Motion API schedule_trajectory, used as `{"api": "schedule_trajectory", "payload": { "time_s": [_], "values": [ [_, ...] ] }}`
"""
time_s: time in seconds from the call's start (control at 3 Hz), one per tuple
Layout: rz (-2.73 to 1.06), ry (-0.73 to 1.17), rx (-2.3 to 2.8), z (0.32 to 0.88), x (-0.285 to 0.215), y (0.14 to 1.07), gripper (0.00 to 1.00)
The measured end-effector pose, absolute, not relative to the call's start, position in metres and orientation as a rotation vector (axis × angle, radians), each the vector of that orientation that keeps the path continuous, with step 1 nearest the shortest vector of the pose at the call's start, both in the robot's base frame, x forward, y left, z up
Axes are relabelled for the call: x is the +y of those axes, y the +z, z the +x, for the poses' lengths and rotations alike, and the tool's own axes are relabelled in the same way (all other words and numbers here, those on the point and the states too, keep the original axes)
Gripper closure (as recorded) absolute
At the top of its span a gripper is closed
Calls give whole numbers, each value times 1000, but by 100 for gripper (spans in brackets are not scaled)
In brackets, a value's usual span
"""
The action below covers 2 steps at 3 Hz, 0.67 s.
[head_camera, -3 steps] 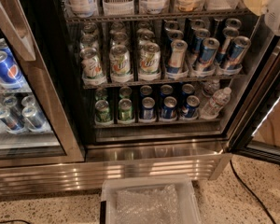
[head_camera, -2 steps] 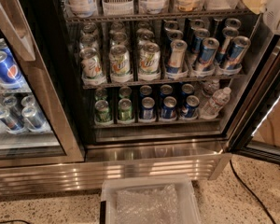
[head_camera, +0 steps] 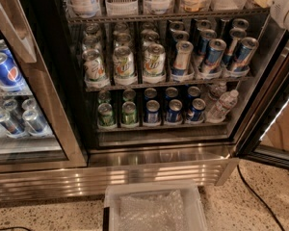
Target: Pick coke can from top shelf of fridge
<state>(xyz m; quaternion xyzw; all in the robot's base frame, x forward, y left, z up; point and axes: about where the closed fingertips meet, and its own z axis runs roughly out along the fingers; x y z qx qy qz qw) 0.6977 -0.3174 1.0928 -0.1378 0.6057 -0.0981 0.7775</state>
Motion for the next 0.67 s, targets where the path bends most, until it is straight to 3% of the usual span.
{"api": "schedule_trajectory", "payload": {
  "time_s": [0.67],
  "values": [
    [-293,-220,1330,711,-324,1092,45]
  ]
}}
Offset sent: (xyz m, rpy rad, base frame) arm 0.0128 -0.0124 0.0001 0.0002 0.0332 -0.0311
